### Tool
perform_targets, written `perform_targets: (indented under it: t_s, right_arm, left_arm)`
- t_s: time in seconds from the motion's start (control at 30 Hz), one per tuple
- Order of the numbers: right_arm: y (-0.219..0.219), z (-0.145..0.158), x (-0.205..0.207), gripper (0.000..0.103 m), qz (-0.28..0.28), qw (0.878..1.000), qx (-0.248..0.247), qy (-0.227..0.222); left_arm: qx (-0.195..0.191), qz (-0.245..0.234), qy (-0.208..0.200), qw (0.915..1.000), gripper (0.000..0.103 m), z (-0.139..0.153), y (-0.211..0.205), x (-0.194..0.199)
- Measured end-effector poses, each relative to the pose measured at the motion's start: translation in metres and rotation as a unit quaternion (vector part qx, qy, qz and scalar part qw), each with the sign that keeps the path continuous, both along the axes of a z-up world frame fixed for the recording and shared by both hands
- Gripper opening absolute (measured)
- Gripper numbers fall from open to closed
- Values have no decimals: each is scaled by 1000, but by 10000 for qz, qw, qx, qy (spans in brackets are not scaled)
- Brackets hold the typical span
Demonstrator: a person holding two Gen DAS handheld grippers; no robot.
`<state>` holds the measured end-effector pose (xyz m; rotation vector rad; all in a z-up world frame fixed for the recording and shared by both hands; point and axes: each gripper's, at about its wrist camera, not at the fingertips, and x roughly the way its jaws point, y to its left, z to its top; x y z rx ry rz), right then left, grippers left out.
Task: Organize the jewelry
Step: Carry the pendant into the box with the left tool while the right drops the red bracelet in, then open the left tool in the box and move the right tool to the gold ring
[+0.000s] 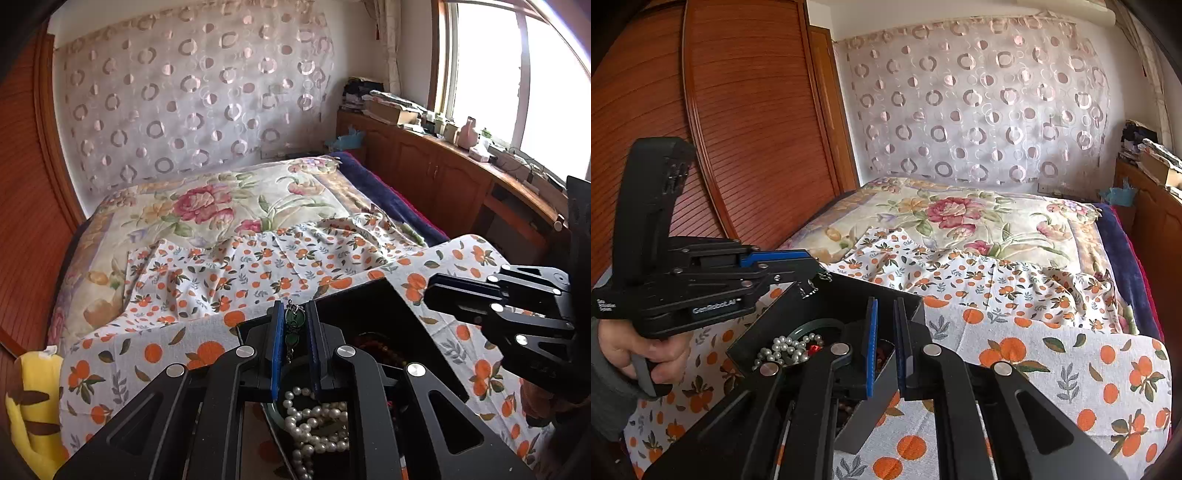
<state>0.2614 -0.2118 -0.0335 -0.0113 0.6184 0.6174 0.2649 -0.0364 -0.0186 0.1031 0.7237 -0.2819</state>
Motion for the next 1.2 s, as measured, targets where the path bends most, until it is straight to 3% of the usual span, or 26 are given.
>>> perform_targets:
  t_s: [0.3,0.43,0.6,0.8,0.97,1.1,1.17,1.2]
  right_arm:
    - [-1,-1,-1,10,5,10000,-25,-14]
    - [-2,1,-1,10,-40,9999,-96,-22]
    - [-3,13,-7,10,-66,9998,-171,-114]
    - [-14,22,-27,10,-162,9993,-340,-72]
    - [-28,11,-51,10,-215,9986,-482,104]
    - [-36,-4,-70,10,-229,9977,-558,306]
    - [-37,-13,-81,16,-191,9970,-633,398]
    - [-37,-17,-87,28,-176,9966,-673,442]
  left_arm:
    - [-27,98,61,9999,11,-3,3,6]
    - [-75,98,3,9999,26,-1,6,-4]
    - [-97,79,-86,9999,33,7,11,-25]
    - [-136,48,-177,9997,50,11,20,-63]
    - [-148,-6,-113,9998,68,2,25,-98]
    - [-64,-2,-8,10000,72,-12,26,-124]
    - [-78,7,78,9999,74,-17,28,-133]
    - [-92,18,116,9999,75,-20,30,-139]
